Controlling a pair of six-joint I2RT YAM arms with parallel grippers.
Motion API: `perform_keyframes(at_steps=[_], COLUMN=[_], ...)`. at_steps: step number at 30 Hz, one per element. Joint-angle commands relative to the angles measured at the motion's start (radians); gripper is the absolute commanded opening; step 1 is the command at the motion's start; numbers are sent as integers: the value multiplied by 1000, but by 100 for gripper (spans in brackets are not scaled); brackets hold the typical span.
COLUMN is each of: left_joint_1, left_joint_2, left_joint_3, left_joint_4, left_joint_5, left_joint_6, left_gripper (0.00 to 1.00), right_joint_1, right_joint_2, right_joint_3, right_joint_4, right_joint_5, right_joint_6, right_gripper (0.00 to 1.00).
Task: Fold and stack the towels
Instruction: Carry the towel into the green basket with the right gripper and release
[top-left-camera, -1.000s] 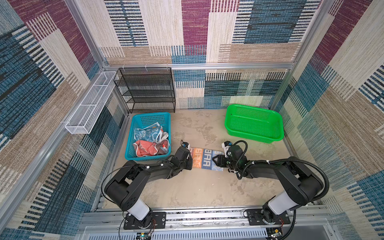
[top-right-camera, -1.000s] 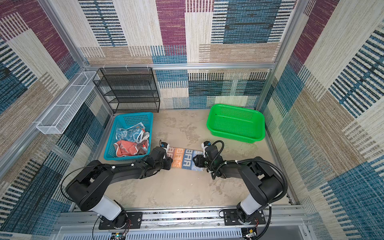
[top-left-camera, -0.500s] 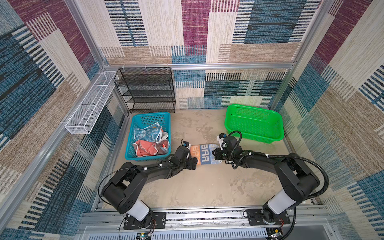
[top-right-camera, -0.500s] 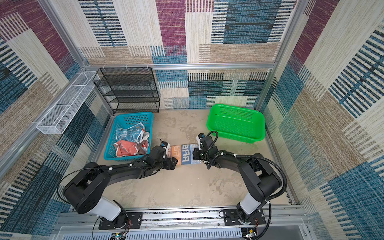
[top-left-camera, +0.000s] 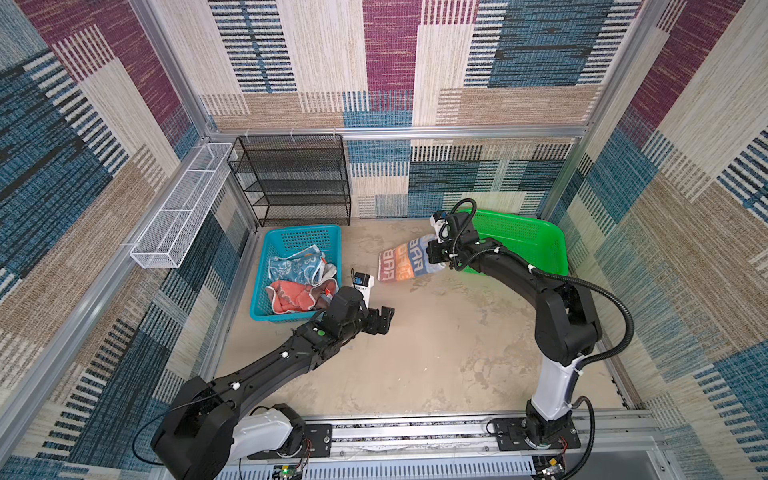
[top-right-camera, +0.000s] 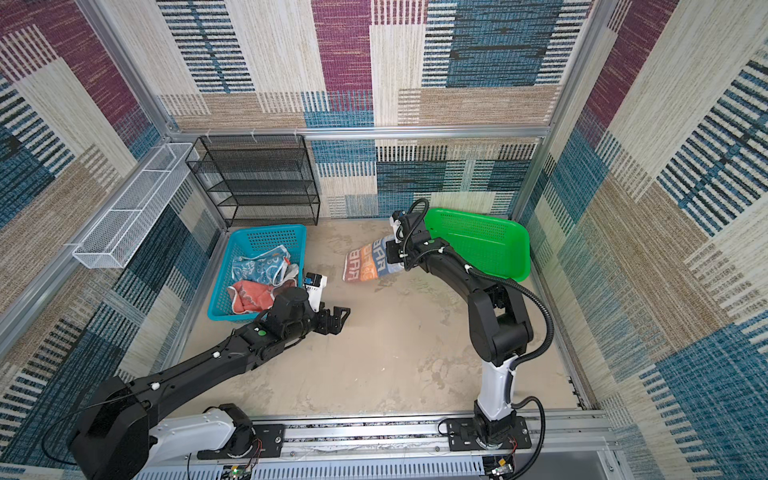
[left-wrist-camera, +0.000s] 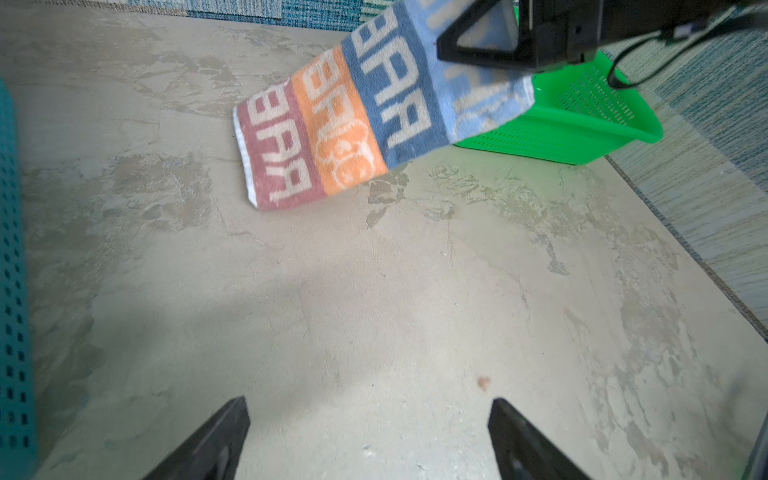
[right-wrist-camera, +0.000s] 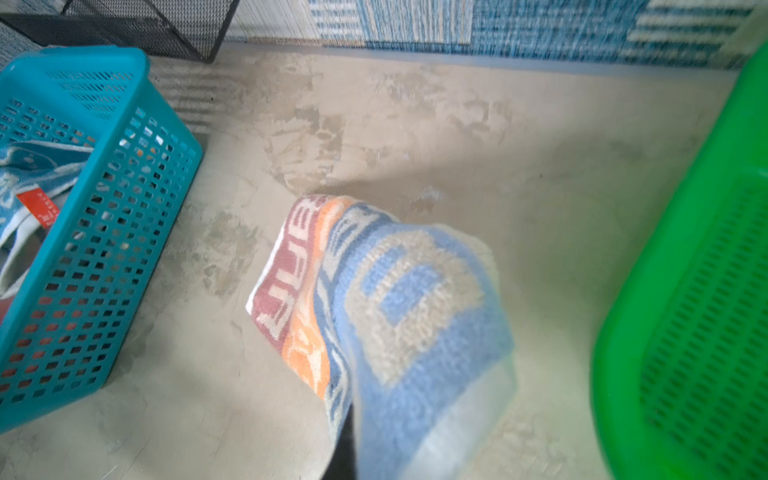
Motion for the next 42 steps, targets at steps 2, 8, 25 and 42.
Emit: perform_keyframes(at_steps=[2, 8, 25, 42], left_joint_1=[1, 1, 1, 1], left_joint_2=[-14, -34, -39, -61], left_joint_3=[-4, -36, -30, -40], left_joint_4=[-59, -50, -73, -89], left_joint_5=[-2, -20, -69, -83], left_joint_6=[23, 27, 12, 12], left_gripper=[94, 94, 94, 93], right_joint_1=[-50, -163, -477, -530], right_joint_2=[81, 139, -15, 110], right_joint_3=[205, 379, 82, 14], right_joint_4=[-186, -283, -132, -64], right_joint_5=[-2, -68, -3, 265], right_joint_6=[-75, -108, -133, -83], right_gripper=[0, 0, 0, 26])
